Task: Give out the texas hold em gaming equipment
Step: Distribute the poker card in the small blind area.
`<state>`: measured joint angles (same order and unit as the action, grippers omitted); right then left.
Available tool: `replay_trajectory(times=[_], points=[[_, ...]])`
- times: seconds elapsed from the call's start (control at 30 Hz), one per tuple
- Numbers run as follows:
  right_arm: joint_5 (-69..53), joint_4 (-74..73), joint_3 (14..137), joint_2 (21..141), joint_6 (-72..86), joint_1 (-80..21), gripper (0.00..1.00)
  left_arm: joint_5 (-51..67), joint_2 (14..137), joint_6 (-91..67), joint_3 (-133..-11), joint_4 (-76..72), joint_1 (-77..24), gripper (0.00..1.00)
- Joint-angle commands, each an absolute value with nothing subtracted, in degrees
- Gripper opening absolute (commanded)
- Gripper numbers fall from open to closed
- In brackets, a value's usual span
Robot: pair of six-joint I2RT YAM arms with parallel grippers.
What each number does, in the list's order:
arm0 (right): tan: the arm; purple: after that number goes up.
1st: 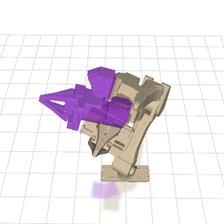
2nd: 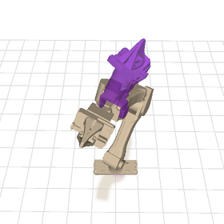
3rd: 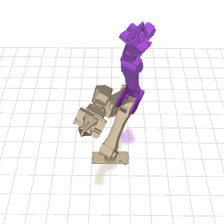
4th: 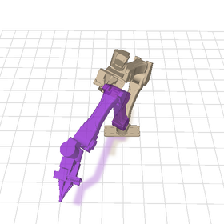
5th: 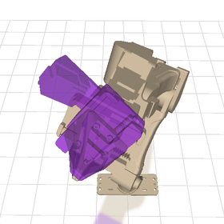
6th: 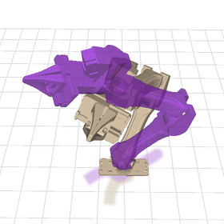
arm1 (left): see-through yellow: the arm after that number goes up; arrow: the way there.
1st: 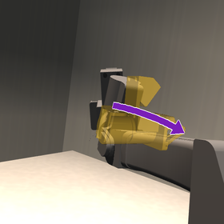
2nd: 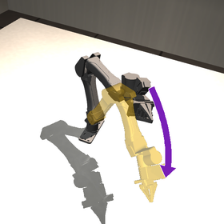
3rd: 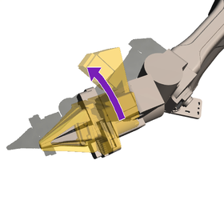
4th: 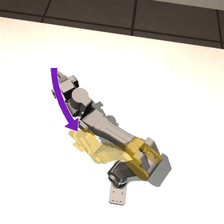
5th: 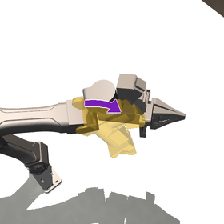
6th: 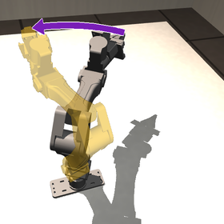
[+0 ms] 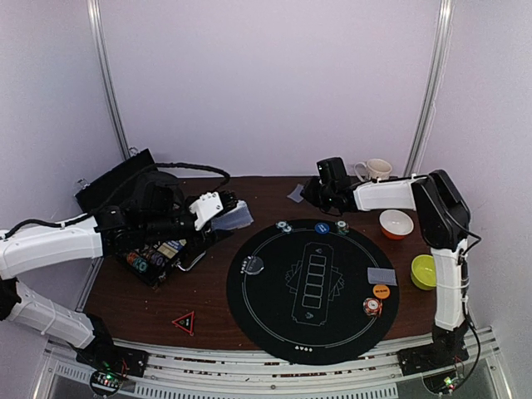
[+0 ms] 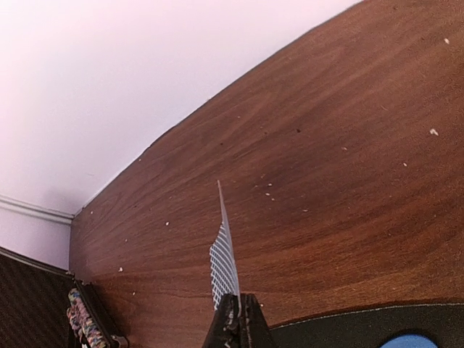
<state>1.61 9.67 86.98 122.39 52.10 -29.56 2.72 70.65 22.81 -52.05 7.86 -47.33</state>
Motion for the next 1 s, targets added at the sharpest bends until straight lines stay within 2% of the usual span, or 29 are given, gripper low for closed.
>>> replay_trajectory(times=[0.0, 0.33, 0.43, 0.53, 0.63, 0.87, 0.97], points=[[5.69, 12.65, 85.39, 125.13, 60.4, -30.9, 0.0, 2.46, 68.8, 22.15, -53.11, 5.93, -47.12, 0.56], [5.69, 12.47, 85.64, 128.72, 66.25, -31.73, 0.0, 2.21, 67.73, 21.36, -53.08, 6.68, -47.12, 0.56], [3.21, 12.91, 85.23, 128.82, 67.05, -31.94, 0.09, 1.74, 67.21, 21.36, -53.07, 6.75, -47.12, 0.56], [2.73, 13.7, 83.19, 127.18, 67.03, -32.11, 0.23, 1.5, 67.08, 21.44, -53.06, 6.77, -47.18, 0.56], [1.85, 14.76, 81.27, 124.49, 64.57, -32.36, 0.25, 1.73, 67.19, 21.36, -53.07, 6.81, -47.13, 0.56], [3.73, 11.49, 77.13, 112.66, 50.97, -35.32, 0.51, 1.98, 67.21, 21.42, -53.07, 7.22, -47.14, 0.56], [2.71, 7.54, 78.38, 108.13, 40.01, -36.56, 0.53, 1.98, 67.68, 22.09, -53.14, 7.12, -47.12, 0.56]])
